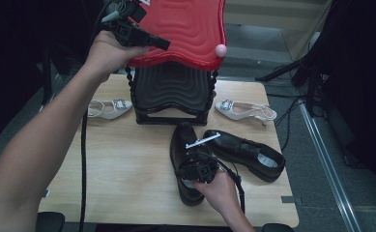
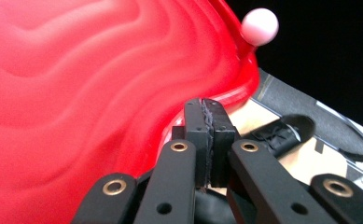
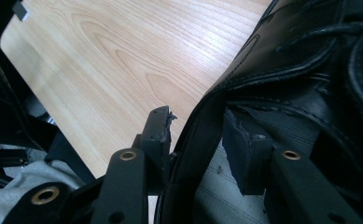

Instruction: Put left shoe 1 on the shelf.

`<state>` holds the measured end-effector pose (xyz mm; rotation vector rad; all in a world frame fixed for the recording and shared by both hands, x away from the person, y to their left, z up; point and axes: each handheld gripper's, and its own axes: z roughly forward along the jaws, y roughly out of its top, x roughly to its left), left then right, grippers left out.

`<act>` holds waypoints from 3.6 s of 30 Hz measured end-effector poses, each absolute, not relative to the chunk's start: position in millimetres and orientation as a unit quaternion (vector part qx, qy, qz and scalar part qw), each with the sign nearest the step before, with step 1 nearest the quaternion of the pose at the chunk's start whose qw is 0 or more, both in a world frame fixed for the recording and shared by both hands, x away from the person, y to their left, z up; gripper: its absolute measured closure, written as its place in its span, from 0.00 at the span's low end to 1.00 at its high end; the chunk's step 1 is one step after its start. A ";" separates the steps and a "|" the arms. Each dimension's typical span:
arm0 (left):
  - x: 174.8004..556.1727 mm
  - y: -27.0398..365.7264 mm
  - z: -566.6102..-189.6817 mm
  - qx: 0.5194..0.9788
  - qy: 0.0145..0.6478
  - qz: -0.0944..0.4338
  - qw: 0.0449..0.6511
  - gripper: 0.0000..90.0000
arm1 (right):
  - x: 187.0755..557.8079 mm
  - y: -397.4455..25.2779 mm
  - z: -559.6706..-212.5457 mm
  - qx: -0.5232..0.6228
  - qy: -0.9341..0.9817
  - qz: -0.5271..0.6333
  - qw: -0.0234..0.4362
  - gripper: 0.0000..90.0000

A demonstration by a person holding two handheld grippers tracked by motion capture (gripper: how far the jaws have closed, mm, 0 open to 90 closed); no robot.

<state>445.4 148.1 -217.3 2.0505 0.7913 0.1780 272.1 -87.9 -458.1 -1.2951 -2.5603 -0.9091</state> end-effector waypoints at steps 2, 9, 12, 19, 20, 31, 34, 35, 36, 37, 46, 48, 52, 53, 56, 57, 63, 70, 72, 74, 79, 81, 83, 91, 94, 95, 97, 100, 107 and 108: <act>447.7 146.6 -219.0 0.832 0.323 0.072 0.446 1.00 | 273.1 -83.9 -459.9 -0.430 -0.851 -0.294 0.065 0.70; 453.7 148.2 -223.6 0.829 0.335 0.074 0.442 1.00 | 277.3 -69.3 -469.5 -0.435 -0.858 -0.267 0.057 0.70; 456.6 151.2 -226.0 0.827 0.341 0.076 0.440 1.00 | 279.3 -64.0 -476.5 -0.439 -0.861 -0.253 0.053 0.70; 459.3 150.3 -231.1 0.827 0.345 0.079 0.437 1.00 | 282.9 -63.1 -480.7 -0.449 -0.858 -0.240 0.066 0.76; 459.4 149.5 -232.2 0.826 0.345 0.082 0.438 1.00 | 283.3 -63.7 -480.8 -0.450 -0.858 -0.241 0.067 0.78; 461.0 146.7 -234.6 0.825 0.349 0.092 0.434 1.00 | 285.3 -82.2 -468.6 -0.453 -0.850 -0.260 0.063 0.94; 461.1 146.6 -234.5 0.826 0.350 0.094 0.431 1.00 | 287.2 -93.3 -462.4 -0.462 -0.842 -0.272 0.062 0.96; 461.7 147.0 -234.5 0.827 0.349 0.094 0.430 1.00 | 288.3 -96.9 -460.9 -0.462 -0.839 -0.279 0.064 0.96; 461.8 146.7 -234.5 0.827 0.350 0.094 0.430 1.00 | 289.1 -99.9 -458.7 -0.464 -0.836 -0.284 0.068 0.97; 462.1 146.4 -234.7 0.826 0.351 0.093 0.430 1.00 | 290.1 -102.3 -456.7 -0.466 -0.834 -0.288 0.071 0.97; 462.1 146.5 -234.6 0.826 0.352 0.091 0.430 1.00 | 291.0 -105.7 -434.1 -0.450 -0.833 -0.311 0.081 0.97; 462.0 146.6 -234.5 0.826 0.354 0.090 0.429 1.00 | 288.9 -104.9 -424.3 -0.443 -0.835 -0.319 0.070 0.97; 462.2 146.6 -234.2 0.826 0.355 0.088 0.428 1.00 | 288.8 -104.1 -405.0 -0.431 -0.835 -0.337 0.059 0.97; 462.4 146.7 -234.1 0.827 0.355 0.088 0.427 1.00 | 290.0 -104.0 -401.9 -0.426 -0.836 -0.340 0.059 0.97; 462.5 146.5 -233.9 0.826 0.357 0.087 0.427 1.00 | 294.6 -100.8 -387.8 -0.422 -0.835 -0.349 0.050 0.97; 462.6 146.6 -233.9 0.826 0.357 0.086 0.427 1.00 | 295.8 -99.2 -384.0 -0.417 -0.837 -0.351 0.051 0.96; 462.6 146.5 -233.9 0.825 0.359 0.085 0.427 1.00 | 304.9 -87.0 -365.0 -0.401 -0.838 -0.368 0.035 0.96; 462.3 146.3 -233.9 0.825 0.361 0.084 0.427 1.00 | 329.6 -70.6 -356.6 -0.397 -0.831 -0.389 0.013 0.96; 462.3 146.4 -233.9 0.825 0.361 0.083 0.427 1.00 | 335.4 -65.9 -356.9 -0.396 -0.831 -0.391 0.004 0.96; 461.9 146.7 -233.7 0.825 0.361 0.084 0.426 1.00 | 342.4 -59.6 -358.5 -0.398 -0.828 -0.394 -0.008 0.96; 461.5 147.2 -233.8 0.826 0.361 0.084 0.425 1.00 | 357.2 -47.7 -367.4 -0.403 -0.822 -0.401 -0.044 0.96; 461.8 147.3 -233.8 0.825 0.363 0.082 0.426 1.00 | 361.5 -43.7 -370.4 -0.402 -0.820 -0.402 -0.059 0.96; 461.8 147.3 -233.8 0.825 0.362 0.082 0.426 1.00 | 364.7 -39.7 -371.7 -0.398 -0.820 -0.405 -0.072 0.96; 461.5 147.5 -233.6 0.825 0.363 0.080 0.425 1.00 | 378.9 -19.6 -375.5 -0.398 -0.809 -0.418 -0.111 0.96; 461.5 147.7 -233.6 0.825 0.364 0.080 0.425 1.00 | 384.8 -13.9 -374.7 -0.398 -0.804 -0.426 -0.116 0.96; 461.4 147.7 -233.6 0.825 0.364 0.079 0.425 1.00 | 386.9 -12.2 -373.9 -0.401 -0.801 -0.429 -0.116 0.96; 461.3 147.8 -233.6 0.826 0.363 0.080 0.425 1.00 | 391.0 -8.2 -372.4 -0.401 -0.799 -0.431 -0.123 0.96; 461.0 148.0 -233.8 0.825 0.362 0.082 0.425 1.00 | 397.0 -4.7 -373.9 -0.406 -0.791 -0.442 -0.118 0.96; 461.0 148.9 -233.9 0.825 0.363 0.082 0.425 1.00 | 399.9 6.0 -386.0 -0.408 -0.794 -0.434 -0.119 0.95; 460.9 148.9 -234.0 0.825 0.363 0.082 0.425 1.00 | 400.4 7.3 -387.6 -0.407 -0.796 -0.430 -0.124 0.95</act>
